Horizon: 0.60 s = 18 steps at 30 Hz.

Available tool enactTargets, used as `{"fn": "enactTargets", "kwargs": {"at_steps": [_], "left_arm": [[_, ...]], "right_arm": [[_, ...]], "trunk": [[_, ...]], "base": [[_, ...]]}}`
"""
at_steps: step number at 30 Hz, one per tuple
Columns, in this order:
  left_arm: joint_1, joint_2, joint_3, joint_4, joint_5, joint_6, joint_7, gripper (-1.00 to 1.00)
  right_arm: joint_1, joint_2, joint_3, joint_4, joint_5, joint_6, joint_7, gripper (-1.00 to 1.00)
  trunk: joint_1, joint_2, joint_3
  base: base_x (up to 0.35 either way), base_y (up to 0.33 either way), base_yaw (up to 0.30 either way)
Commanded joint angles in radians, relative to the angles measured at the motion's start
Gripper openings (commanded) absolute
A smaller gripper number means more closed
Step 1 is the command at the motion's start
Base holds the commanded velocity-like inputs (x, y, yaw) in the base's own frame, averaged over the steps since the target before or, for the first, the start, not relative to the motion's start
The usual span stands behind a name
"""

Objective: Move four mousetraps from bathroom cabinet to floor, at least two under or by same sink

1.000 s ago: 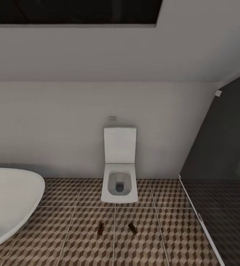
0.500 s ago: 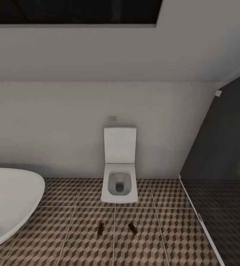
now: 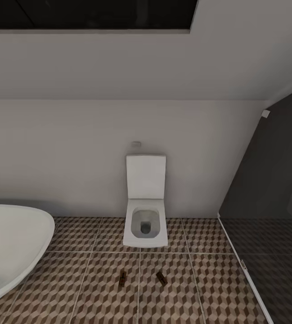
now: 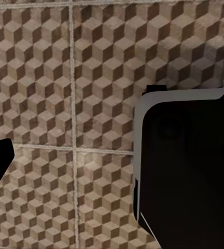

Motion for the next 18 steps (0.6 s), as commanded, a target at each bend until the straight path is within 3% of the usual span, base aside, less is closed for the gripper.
{"fn": "enactTargets", "kwargs": {"at_steps": [1,18], "left_arm": [[-0.001,0.001,-0.006,0.002,-0.001,-0.004,0.003,1.0],[-0.001,0.006,-0.006,0.002,-0.002,-0.004,0.002,1.0]], "right_arm": [[-0.001,-0.001,0.009,0.0,-0.007,-0.003,-0.003,1.0],[-0.001,0.011,0.007,-0.023,-0.009,-0.009,-0.002,1.0]], "trunk": [[0.001,-0.002,-0.002],[0.001,-0.002,-0.002]], "base": [[0.0,0.0,0.0],[0.0,0.0,0.0]]}}
